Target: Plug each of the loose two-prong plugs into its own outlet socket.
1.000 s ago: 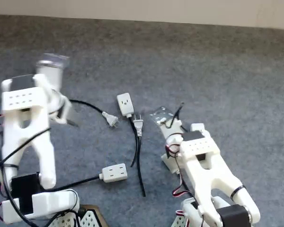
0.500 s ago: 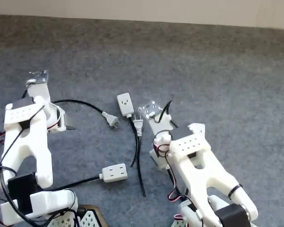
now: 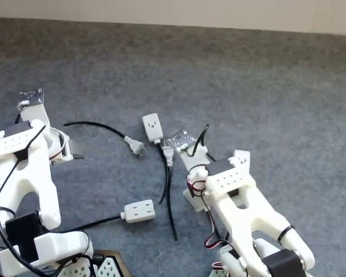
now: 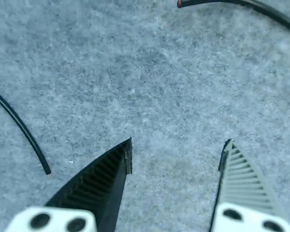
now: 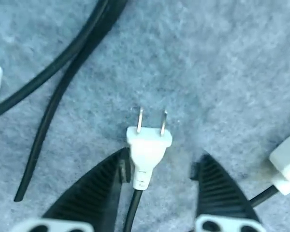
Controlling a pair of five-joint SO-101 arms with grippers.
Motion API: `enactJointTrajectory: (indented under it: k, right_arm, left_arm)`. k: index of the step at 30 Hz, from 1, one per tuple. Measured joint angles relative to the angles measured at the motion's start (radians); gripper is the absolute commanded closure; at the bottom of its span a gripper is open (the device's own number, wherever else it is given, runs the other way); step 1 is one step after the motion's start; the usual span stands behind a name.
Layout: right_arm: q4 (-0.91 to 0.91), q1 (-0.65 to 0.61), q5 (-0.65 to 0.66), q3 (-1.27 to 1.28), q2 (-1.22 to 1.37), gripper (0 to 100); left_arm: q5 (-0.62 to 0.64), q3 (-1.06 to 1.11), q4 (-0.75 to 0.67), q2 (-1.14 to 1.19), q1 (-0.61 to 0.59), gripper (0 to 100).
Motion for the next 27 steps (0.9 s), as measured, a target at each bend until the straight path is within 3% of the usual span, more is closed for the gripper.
enactJointTrajectory:
  k: [8,27]
  right_arm:
    - [0.091,0.000,0.000,0.006,0.000,78.9]
    - [-0.081,0.000,-0.135,0.115,-0.011,78.9]
  left_arm:
    - [0.000,0.002,-0.021,0.000,-0.002,70]
    - [-0.002,0.002,-0.023,0.000,-0.002,70]
